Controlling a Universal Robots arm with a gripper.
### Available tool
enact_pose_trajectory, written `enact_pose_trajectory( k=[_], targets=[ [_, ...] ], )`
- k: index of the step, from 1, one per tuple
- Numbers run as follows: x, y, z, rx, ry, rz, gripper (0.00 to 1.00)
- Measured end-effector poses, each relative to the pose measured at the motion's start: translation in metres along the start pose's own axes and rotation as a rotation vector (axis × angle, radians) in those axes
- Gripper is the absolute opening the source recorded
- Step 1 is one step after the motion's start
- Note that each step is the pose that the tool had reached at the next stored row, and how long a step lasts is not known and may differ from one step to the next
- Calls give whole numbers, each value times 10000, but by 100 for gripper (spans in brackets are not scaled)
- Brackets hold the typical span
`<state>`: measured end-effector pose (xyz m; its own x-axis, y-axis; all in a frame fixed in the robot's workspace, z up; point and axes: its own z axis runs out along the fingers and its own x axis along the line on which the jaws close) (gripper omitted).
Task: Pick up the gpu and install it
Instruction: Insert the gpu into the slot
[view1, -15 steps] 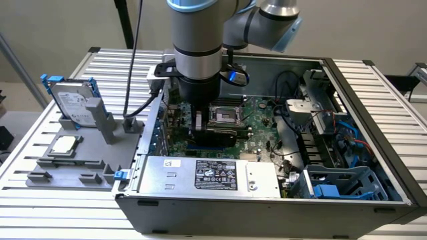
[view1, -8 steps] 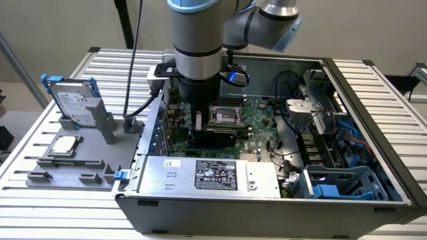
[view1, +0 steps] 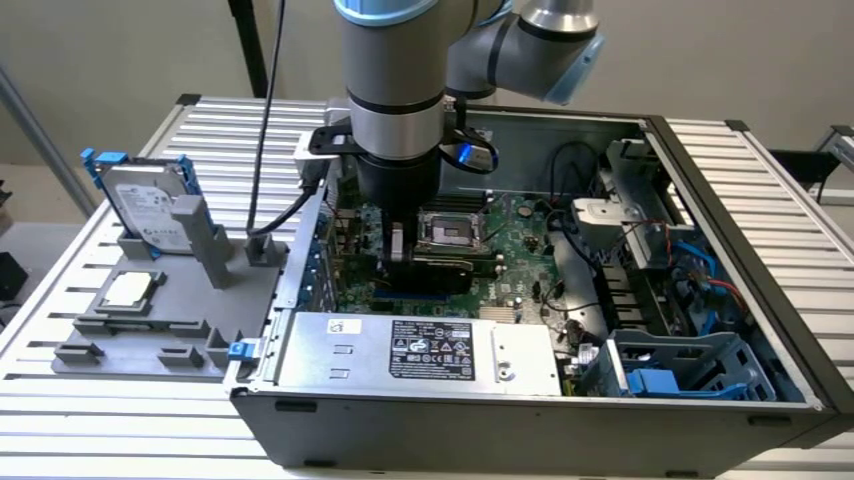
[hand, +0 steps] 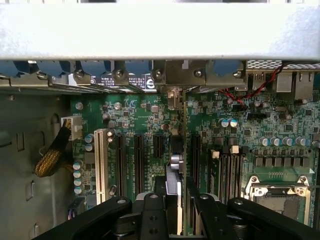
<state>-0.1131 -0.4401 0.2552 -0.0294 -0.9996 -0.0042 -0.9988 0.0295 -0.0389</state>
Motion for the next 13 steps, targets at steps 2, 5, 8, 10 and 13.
enact_pose_trajectory(
  k=[2, 5, 8, 10, 13],
  targets=[
    [0, 1, 2, -2, 2, 1, 27],
    [0, 1, 15, -15, 1, 2, 27],
    [0, 2, 35, -28, 0, 1, 27],
    [2, 3, 47, -43, 6, 1, 27],
    [3, 4, 71, -63, 3, 2, 27]
  ],
)
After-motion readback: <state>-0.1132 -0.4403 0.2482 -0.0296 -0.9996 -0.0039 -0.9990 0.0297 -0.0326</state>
